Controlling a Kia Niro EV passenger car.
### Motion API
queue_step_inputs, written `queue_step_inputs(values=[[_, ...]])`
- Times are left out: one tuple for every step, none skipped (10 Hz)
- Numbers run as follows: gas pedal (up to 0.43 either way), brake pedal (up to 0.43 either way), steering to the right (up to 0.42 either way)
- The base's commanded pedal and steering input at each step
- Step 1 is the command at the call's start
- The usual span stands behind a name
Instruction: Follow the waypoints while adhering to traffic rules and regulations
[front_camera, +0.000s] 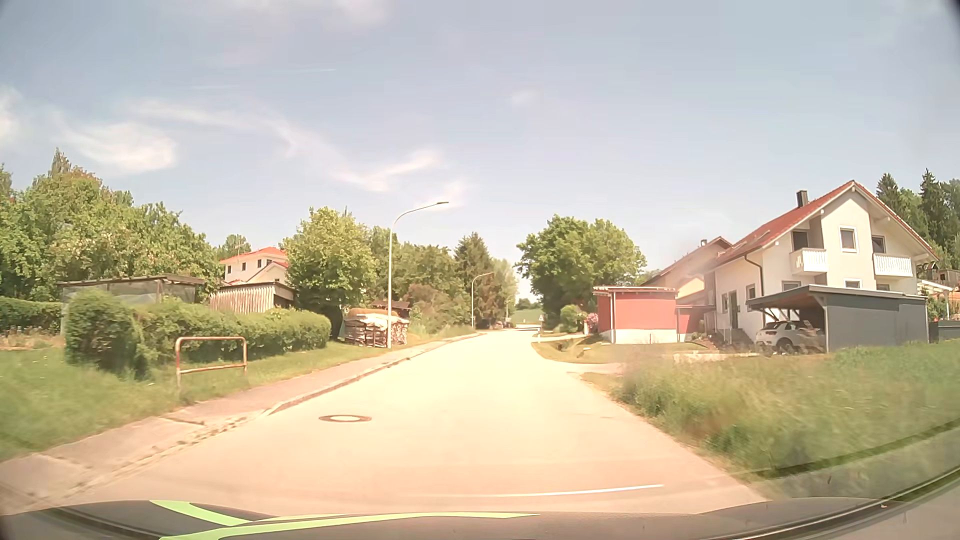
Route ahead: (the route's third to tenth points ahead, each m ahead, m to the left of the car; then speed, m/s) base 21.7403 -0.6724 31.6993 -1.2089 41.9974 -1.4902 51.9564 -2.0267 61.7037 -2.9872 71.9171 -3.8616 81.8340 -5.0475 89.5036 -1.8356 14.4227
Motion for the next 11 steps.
queue_step_inputs(values=[[0.26,0.0,0.009],[0.248,0.0,0.009],[0.24,0.0,0.008],[0.228,0.0,0.009],[0.22,0.0,0.008],[0.22,0.0,0.009],[0.22,0.0,0.008],[0.22,0.0,0.008],[0.22,0.0,0.008],[0.22,0.0,0.008],[0.22,0.0,0.008]])
